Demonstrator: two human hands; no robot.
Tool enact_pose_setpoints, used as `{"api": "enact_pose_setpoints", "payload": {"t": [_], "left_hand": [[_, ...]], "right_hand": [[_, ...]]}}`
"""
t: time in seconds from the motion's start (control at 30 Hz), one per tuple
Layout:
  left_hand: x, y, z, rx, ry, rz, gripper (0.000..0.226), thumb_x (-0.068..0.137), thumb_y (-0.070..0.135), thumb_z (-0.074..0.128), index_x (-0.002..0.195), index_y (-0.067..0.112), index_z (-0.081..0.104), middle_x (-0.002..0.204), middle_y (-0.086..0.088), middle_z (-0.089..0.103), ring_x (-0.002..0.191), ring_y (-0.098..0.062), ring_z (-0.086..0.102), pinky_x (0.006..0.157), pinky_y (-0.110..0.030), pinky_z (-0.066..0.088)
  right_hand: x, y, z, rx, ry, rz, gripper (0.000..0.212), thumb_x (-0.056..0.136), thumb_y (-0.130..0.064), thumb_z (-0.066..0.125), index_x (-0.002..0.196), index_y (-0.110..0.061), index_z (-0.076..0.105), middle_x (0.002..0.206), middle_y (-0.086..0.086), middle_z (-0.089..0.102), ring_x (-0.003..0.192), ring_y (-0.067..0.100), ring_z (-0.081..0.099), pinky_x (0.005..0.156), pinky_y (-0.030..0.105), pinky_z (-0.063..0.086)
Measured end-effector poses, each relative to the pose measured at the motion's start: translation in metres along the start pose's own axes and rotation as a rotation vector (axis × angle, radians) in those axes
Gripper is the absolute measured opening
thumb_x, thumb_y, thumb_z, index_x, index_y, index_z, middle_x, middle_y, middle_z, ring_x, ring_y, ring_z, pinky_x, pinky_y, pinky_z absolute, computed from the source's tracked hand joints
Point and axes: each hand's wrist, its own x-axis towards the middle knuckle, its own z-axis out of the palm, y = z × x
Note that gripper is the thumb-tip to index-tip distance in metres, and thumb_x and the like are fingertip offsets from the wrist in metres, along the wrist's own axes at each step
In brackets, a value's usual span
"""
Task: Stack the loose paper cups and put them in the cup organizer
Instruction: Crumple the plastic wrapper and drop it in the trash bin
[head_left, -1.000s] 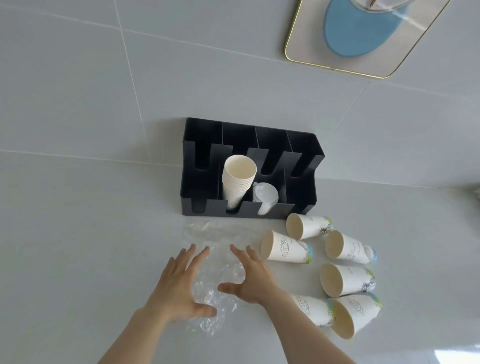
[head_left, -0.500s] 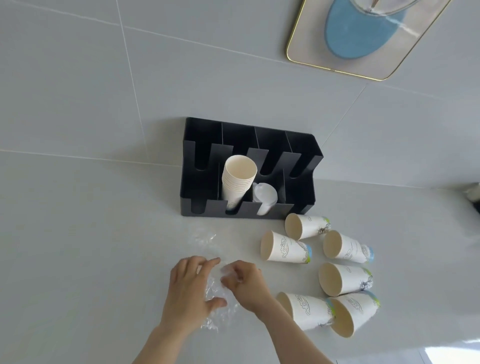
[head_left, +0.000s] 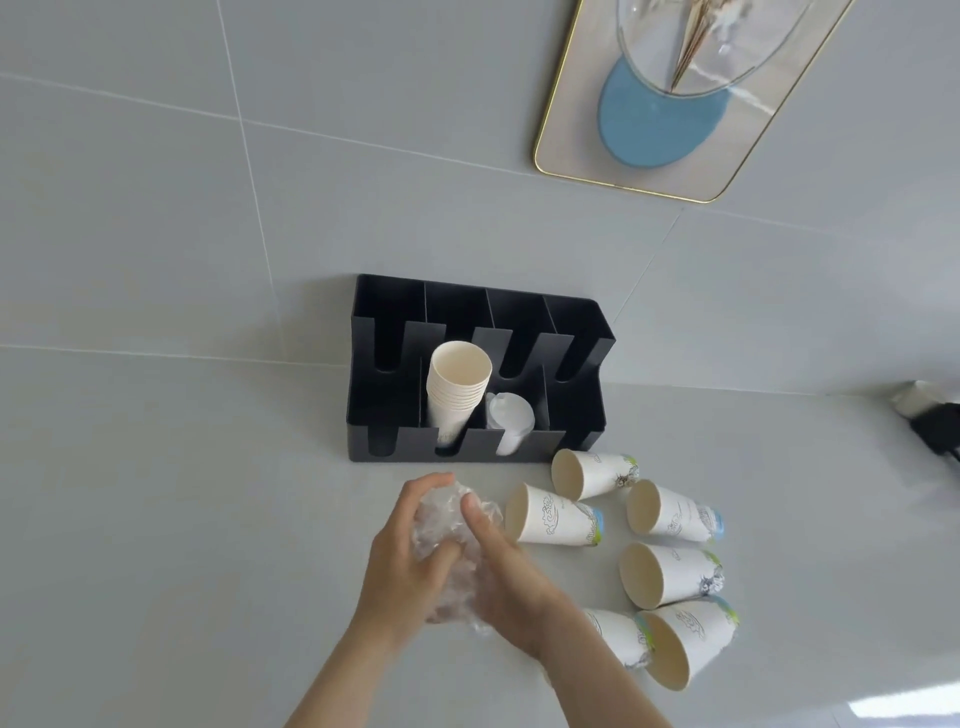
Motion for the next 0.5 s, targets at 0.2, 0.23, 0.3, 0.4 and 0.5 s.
{"api": "enact_pose_setpoints", "payload": {"t": [0.2, 0.23, 0.3, 0.4, 0.5], "left_hand": [[-0.01, 0.006, 0.014, 0.061, -0.087, 0.198, 0.069, 0.082, 0.067, 0.055, 0.144, 0.051, 0.028, 0.16, 0.027, 0.014, 0.15, -0.002, 0.017, 0.114, -0.028, 0.026], [-0.011, 0.011, 0.017, 0.091, -0.107, 0.242, 0.076, 0.083, 0.069, 0.055, 0.149, 0.048, 0.024, 0.164, 0.024, 0.011, 0.151, -0.002, 0.018, 0.112, -0.025, 0.027], [-0.013, 0.022, 0.023, 0.139, -0.023, 0.307, 0.075, 0.084, 0.07, 0.055, 0.148, 0.039, 0.033, 0.162, 0.019, 0.024, 0.147, -0.005, 0.031, 0.107, -0.024, 0.037], [-0.013, 0.036, 0.03, 0.078, 0.152, 0.364, 0.054, 0.087, 0.066, 0.053, 0.129, 0.033, 0.05, 0.139, 0.016, 0.052, 0.129, -0.011, 0.054, 0.098, -0.022, 0.048], [-0.008, 0.051, 0.028, 0.056, 0.337, 0.297, 0.027, 0.088, 0.057, 0.051, 0.102, 0.033, 0.053, 0.102, 0.014, 0.067, 0.096, -0.005, 0.066, 0.076, -0.024, 0.053]], "right_hand": [[-0.014, -0.033, 0.006, 0.092, 0.213, -0.131, 0.039, 0.102, -0.039, 0.063, 0.128, -0.01, 0.067, 0.114, 0.016, 0.077, 0.108, 0.034, 0.075, 0.085, 0.043, 0.059], [-0.014, -0.039, 0.01, 0.08, 0.269, -0.14, 0.034, 0.103, -0.036, 0.061, 0.121, -0.008, 0.068, 0.099, 0.011, 0.078, 0.095, 0.028, 0.076, 0.079, 0.038, 0.06], [-0.014, -0.047, 0.021, 0.047, 0.366, -0.118, 0.027, 0.103, -0.032, 0.056, 0.104, -0.008, 0.069, 0.076, 0.003, 0.072, 0.078, 0.022, 0.072, 0.073, 0.036, 0.057], [-0.021, -0.057, 0.031, 0.148, 0.297, -0.057, 0.029, 0.105, -0.027, 0.049, 0.086, -0.014, 0.066, 0.071, 0.001, 0.068, 0.073, 0.019, 0.067, 0.07, 0.032, 0.054], [-0.039, -0.057, 0.029, 0.239, 0.078, -0.095, 0.033, 0.103, -0.027, 0.044, 0.084, -0.013, 0.068, 0.075, 0.0, 0.068, 0.072, 0.014, 0.068, 0.064, 0.025, 0.052]]}}
